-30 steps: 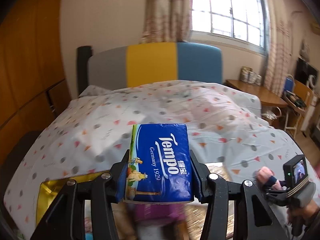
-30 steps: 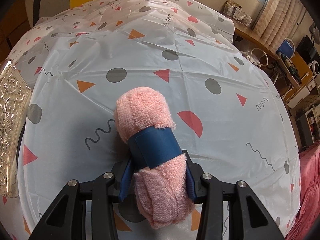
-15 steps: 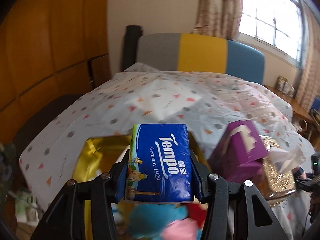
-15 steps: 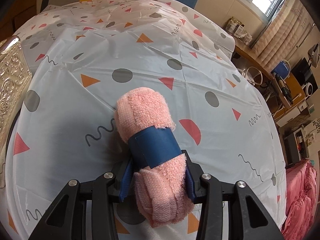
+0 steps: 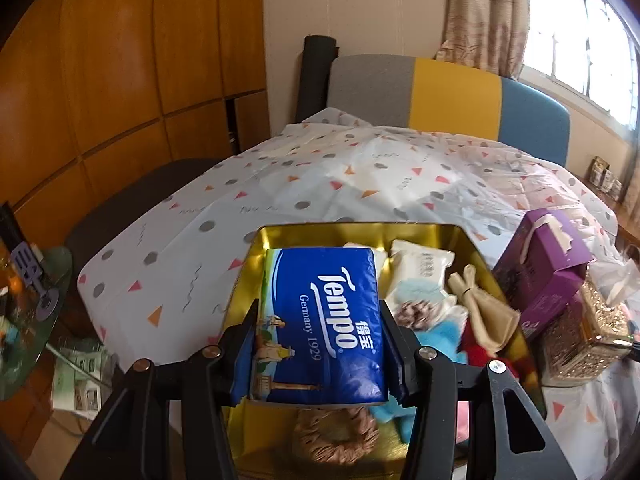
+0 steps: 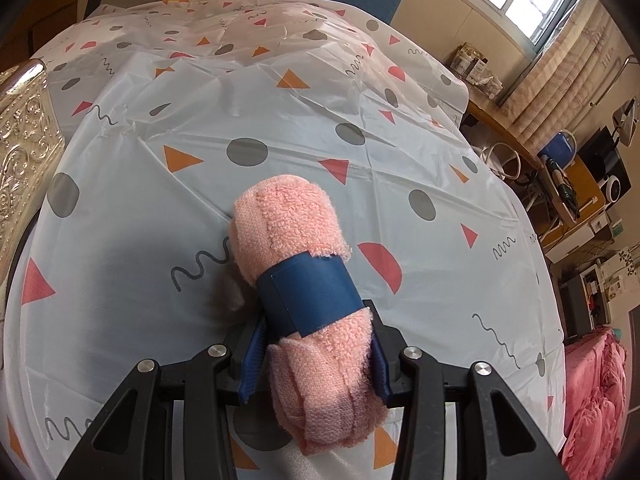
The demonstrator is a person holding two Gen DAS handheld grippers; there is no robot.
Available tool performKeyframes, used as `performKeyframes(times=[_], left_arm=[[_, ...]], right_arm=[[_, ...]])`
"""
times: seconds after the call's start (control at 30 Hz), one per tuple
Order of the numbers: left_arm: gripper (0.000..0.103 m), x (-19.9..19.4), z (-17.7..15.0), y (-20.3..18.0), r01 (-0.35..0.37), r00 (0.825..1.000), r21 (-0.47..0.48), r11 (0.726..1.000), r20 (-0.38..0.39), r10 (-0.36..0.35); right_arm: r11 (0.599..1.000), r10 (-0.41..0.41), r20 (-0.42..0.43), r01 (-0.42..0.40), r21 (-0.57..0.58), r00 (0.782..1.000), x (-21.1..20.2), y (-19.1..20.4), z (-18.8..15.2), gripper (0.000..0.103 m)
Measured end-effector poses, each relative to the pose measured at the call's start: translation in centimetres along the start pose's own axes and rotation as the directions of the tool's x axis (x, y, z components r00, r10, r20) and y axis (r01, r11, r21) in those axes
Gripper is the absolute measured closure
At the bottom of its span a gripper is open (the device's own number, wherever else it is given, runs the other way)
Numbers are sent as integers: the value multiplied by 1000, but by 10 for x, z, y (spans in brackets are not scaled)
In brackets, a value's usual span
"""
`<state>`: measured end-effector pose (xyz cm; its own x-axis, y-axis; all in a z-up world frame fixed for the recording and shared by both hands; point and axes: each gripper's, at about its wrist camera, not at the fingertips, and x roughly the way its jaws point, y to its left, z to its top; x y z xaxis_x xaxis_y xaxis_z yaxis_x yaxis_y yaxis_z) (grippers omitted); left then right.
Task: Organize soft objects
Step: 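Carry the Tempo pack with the left gripper into the gold tray and release, then carry the pink towel roll with the right gripper into the gold tray and release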
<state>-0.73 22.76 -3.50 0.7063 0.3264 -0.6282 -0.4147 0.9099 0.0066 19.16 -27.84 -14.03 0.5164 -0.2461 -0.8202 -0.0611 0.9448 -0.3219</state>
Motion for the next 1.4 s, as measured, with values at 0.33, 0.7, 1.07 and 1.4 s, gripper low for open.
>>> performKeyframes(times=[0.33, 0.7, 1.07, 1.4], left_arm=[[50, -2, -13, 25, 14, 999, -55, 998, -44, -16], [50, 3, -21, 54, 90, 983, -204, 975, -136, -119], [48, 62, 14, 1, 132, 973, -101, 986, -175, -148], [13, 49, 2, 0, 0, 992, -25, 1000, -127, -3]], right_arm=[[1000, -10, 3, 10, -9, 1000, 0, 1, 1, 60], [1000, -13, -2, 13, -16, 1000, -1, 2, 2, 61], [999, -20, -8, 20, -29, 1000, -1, 5, 3, 62], [1000, 1, -24, -1, 6, 1000, 0, 1, 5, 63]])
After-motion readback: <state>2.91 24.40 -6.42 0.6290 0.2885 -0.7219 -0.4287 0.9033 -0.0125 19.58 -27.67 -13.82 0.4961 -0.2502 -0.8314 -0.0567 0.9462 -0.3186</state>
